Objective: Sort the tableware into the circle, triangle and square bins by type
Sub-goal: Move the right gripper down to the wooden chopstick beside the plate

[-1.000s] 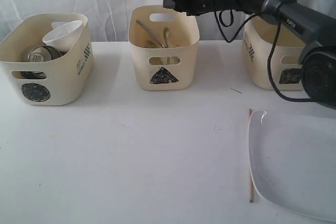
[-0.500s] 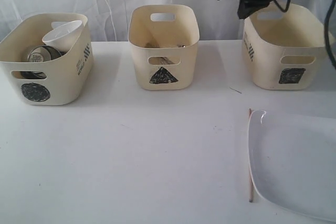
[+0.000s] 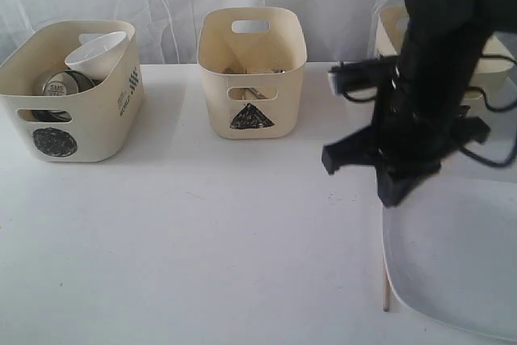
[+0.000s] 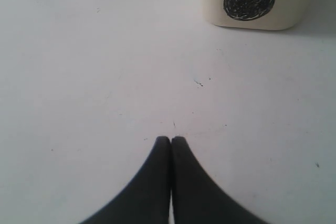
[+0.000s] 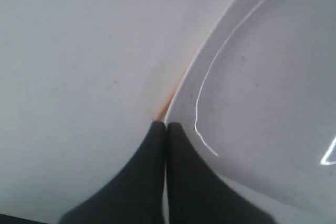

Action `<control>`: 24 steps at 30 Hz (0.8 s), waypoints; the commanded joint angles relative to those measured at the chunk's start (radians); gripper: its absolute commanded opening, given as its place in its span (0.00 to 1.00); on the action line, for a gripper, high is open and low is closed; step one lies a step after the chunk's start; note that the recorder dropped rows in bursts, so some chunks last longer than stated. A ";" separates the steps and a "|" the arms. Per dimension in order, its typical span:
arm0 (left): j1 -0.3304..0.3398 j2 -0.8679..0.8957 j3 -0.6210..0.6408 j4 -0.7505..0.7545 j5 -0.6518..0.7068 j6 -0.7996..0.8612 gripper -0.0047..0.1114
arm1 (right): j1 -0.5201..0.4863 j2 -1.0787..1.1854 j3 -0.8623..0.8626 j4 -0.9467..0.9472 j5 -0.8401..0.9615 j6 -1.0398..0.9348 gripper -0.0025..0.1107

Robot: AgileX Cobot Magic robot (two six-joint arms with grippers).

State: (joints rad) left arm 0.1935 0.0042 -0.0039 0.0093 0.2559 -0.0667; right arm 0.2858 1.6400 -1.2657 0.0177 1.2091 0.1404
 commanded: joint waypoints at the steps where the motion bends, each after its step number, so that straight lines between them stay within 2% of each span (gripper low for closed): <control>1: -0.007 -0.004 0.004 0.000 -0.002 -0.003 0.04 | 0.013 -0.104 0.192 -0.010 -0.178 0.122 0.02; 5: -0.007 -0.004 0.004 0.000 -0.002 -0.003 0.04 | 0.013 -0.108 0.292 0.036 -0.267 0.158 0.04; 10: -0.007 -0.004 0.004 0.000 -0.002 -0.003 0.04 | 0.013 -0.072 0.346 0.268 -0.342 0.017 0.20; 13: -0.007 -0.004 0.004 0.000 -0.002 -0.003 0.04 | 0.013 -0.062 0.346 0.323 -0.367 -0.059 0.27; 24: -0.007 -0.004 0.004 0.000 -0.002 -0.003 0.04 | 0.013 -0.048 0.348 0.308 -0.394 -0.059 0.27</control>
State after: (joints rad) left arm 0.1935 0.0042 -0.0039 0.0093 0.2559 -0.0667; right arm 0.2996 1.5794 -0.9237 0.3403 0.8209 0.0925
